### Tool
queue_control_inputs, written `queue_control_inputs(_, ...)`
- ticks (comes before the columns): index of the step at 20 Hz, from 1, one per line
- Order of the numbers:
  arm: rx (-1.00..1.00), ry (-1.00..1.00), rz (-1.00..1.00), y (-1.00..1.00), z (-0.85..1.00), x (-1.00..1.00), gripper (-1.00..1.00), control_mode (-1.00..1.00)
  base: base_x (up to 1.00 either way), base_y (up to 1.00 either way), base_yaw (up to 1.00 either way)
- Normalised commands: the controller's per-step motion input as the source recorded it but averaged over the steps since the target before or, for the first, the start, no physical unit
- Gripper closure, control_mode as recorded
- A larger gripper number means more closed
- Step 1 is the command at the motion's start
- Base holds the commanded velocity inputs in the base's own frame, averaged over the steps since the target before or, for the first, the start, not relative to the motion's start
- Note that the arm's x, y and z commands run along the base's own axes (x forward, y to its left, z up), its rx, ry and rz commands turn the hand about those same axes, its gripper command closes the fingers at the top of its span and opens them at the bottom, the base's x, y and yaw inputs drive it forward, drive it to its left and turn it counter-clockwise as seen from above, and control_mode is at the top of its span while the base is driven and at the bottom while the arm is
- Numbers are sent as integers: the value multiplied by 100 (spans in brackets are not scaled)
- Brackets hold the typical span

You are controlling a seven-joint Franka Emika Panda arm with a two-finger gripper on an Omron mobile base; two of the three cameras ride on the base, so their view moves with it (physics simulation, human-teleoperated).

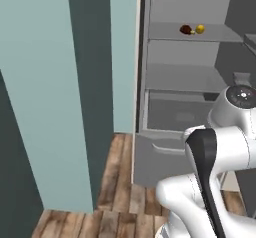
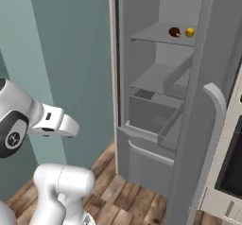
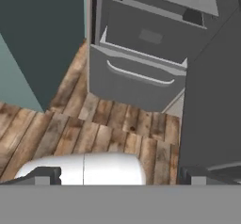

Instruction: Place one lemon and one steak in each tupperware on the nearby counter, to pack two identical lunches.

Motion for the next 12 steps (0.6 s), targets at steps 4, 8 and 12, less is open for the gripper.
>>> queue_control_inputs(4,0,0,0,0,0,0,-100,100,0,58,-43)
queue_control_inputs(8,0,0,0,0,0,0,-100,100,0,42,-43)
queue_control_inputs(12,0,0,0,0,0,0,-100,100,7,14,-38)
